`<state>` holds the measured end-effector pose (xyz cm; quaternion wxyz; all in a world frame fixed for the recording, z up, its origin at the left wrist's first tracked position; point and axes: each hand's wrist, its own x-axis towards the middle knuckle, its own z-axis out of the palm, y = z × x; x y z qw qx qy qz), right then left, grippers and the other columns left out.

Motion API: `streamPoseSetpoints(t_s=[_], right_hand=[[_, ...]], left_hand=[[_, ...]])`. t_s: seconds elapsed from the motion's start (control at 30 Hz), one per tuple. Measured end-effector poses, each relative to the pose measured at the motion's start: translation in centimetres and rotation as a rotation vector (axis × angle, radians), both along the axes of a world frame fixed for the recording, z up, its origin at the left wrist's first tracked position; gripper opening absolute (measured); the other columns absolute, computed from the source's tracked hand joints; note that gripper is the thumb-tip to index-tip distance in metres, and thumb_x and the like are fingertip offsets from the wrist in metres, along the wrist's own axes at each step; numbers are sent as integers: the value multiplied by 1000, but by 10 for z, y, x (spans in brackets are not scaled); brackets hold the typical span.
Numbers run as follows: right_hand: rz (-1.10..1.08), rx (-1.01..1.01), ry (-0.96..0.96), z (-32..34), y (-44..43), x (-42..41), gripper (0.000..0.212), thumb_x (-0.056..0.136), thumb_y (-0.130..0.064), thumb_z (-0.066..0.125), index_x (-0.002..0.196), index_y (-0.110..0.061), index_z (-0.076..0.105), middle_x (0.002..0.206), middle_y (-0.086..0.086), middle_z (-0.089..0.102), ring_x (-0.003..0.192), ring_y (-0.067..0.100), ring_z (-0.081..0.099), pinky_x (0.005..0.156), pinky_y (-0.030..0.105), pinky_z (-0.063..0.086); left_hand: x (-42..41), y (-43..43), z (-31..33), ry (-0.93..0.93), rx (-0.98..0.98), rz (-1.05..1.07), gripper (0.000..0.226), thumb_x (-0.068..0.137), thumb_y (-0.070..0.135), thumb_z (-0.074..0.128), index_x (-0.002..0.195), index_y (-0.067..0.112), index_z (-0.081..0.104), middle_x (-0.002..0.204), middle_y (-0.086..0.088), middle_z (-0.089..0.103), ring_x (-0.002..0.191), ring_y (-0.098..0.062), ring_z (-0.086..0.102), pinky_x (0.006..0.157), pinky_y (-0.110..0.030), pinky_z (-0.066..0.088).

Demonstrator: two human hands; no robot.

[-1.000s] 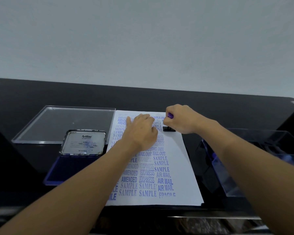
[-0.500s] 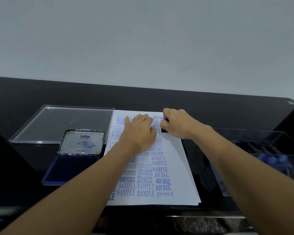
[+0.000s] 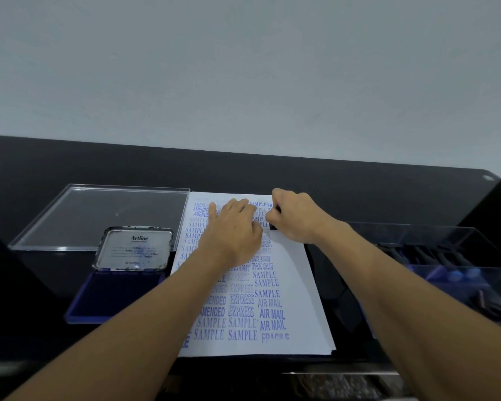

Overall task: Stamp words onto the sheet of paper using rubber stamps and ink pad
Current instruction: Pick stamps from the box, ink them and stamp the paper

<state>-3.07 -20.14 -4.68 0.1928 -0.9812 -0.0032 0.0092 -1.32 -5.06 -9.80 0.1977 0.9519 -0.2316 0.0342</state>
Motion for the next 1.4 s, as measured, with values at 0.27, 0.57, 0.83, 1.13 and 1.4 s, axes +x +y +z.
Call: streamPoseSetpoints(t_s=[0.27, 0.57, 0.83, 1.13, 1.4], right_hand=[[-22, 9, -19, -7, -1, 3, 18, 97, -24, 48, 84, -18, 39, 92, 7, 62, 68, 19, 49, 54, 30, 39], [-28, 7, -41, -9, 1, 3, 17, 96, -24, 49, 84, -17, 39, 90, 8, 62, 72, 22, 53, 57, 35, 44], [-47, 35, -76, -10, 2, -2, 21, 95, -21, 47, 80, -17, 34, 78, 5, 52, 67, 20, 43, 52, 29, 32], [-65, 34, -59, -9, 3, -1, 23, 96, -21, 48, 78, -19, 34, 80, 5, 52, 65, 18, 44, 52, 29, 33], [-64, 34, -61, -9, 4, 1, 22, 96, -22, 49, 79, -19, 36, 82, 4, 55, 65, 17, 46, 52, 28, 35]], left_hand=[[-1, 0, 1, 18, 7, 0, 46, 102, 31, 29, 145, 15, 39, 152, 1, 37, 144, -17, 26, 122, -55, 2], [-2, 1, 1, 13, 20, -2, 46, 103, 31, 29, 145, 15, 39, 151, 1, 38, 143, -17, 26, 121, -55, 2], [-1, 1, 2, 15, 18, -1, 47, 103, 32, 29, 147, 16, 38, 154, 1, 35, 145, -16, 23, 121, -54, 0], [-3, 1, 4, 18, 21, -2, 47, 103, 31, 29, 146, 16, 38, 154, 1, 35, 145, -16, 24, 122, -54, 0], [-3, 1, 3, 18, 26, -3, 48, 104, 32, 28, 148, 16, 35, 157, 0, 32, 147, -17, 21, 121, -54, -1]])
